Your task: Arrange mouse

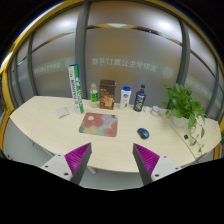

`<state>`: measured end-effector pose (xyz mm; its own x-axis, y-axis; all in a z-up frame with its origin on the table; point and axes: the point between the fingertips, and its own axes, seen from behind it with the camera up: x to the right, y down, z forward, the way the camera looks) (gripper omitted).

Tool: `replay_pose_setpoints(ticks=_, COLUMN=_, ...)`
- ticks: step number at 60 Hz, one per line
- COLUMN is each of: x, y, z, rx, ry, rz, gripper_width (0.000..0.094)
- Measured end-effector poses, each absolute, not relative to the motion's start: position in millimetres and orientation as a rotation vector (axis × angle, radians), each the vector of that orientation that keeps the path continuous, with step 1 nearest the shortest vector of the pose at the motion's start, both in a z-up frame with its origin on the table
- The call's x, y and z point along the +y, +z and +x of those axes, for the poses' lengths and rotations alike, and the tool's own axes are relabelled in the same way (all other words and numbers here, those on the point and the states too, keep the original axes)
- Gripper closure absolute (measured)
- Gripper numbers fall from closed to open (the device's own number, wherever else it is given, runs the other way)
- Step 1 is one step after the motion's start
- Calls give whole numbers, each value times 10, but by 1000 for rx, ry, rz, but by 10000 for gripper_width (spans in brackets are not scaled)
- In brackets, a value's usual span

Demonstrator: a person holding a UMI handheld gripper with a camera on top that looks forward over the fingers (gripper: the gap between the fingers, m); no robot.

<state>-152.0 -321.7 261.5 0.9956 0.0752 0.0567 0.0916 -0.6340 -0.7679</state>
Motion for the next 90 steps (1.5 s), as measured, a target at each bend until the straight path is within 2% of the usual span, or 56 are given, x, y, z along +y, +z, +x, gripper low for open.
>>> replay_pose_setpoints(ticks=10, x=-3154, y=2093, z=-1130, rx=-70, ry=-41, rz=-2331, gripper_width=83)
replay_pose_setpoints(ticks=20, x=-2819, y=1284, z=-281, rx=-24, ry=-133, rz=-2368, gripper_width=81)
replay_pose_setpoints(ticks=32, x=-1989, y=603, z=468, rx=-12, ry=-188, rz=-2333, gripper_width=79)
replay_pose_setpoints(ticks=46, x=-1059, y=31, z=717, rx=-35, ry=-136, rz=-2338, gripper_width=83)
replay_pose_setpoints(ticks=53, x=-807, y=-94, z=744, rx=-44, ry=-96, rz=-2354, gripper_width=85)
replay_pose_setpoints(ticks=66, x=-450, y=-117, z=842, rx=-54, ry=-48, rz=-2328, gripper_width=107)
replay_pose_setpoints(ticks=74, x=-383, y=-132, z=787, rx=-39, ry=0, rz=-2320, gripper_width=270)
replay_pose_setpoints(ticks=76, x=-366, y=-132, z=763, rx=-58, ry=3, rz=-2316, gripper_width=344)
replay_pose_setpoints(ticks=77, x=-360, y=-135, z=746, rx=-68, ry=8, rz=-2314, gripper_width=421)
replay_pose_setpoints(ticks=90, x=-351, y=-112, z=774, rx=-97, ry=-77, rz=-2307, gripper_width=543)
